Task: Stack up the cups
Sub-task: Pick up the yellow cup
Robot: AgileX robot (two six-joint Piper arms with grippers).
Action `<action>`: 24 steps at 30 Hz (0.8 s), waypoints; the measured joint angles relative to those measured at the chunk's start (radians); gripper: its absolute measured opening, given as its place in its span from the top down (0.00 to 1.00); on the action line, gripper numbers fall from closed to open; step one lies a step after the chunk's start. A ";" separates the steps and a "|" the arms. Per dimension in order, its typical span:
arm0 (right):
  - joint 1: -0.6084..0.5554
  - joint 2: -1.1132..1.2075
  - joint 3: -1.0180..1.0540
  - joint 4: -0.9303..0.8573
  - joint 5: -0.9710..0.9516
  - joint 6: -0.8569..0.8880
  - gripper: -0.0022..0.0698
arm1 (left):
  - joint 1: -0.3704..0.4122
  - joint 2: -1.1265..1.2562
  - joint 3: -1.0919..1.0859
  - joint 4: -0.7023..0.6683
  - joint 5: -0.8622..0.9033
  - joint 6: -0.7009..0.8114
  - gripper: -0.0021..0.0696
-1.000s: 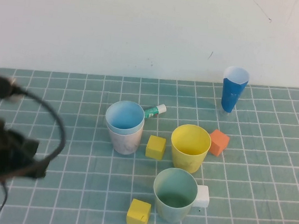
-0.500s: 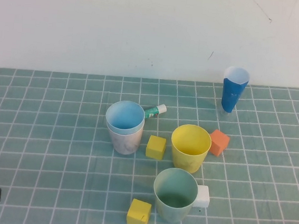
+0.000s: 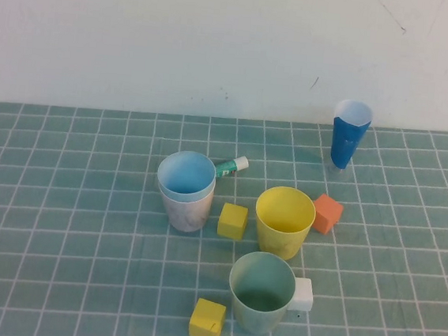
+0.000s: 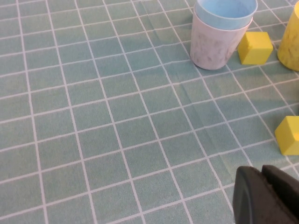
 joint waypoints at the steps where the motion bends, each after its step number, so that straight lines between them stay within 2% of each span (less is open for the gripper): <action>1: 0.000 0.066 -0.047 -0.005 0.029 -0.028 0.97 | 0.000 0.000 0.004 0.000 -0.003 0.000 0.97; 8: 0.000 0.501 -0.404 -0.014 0.220 -0.171 0.97 | 0.000 0.000 0.024 0.002 -0.013 0.000 0.97; 15: 0.013 0.854 -0.742 -0.025 0.360 -0.221 0.97 | 0.000 0.000 0.024 0.002 -0.023 0.000 0.97; 20: 0.122 1.054 -0.943 -0.123 0.440 -0.193 0.97 | 0.000 0.000 0.024 0.002 -0.026 0.000 0.97; 24: 0.258 1.203 -1.088 -0.316 0.509 -0.110 0.97 | 0.000 0.000 0.024 0.002 -0.030 0.000 0.97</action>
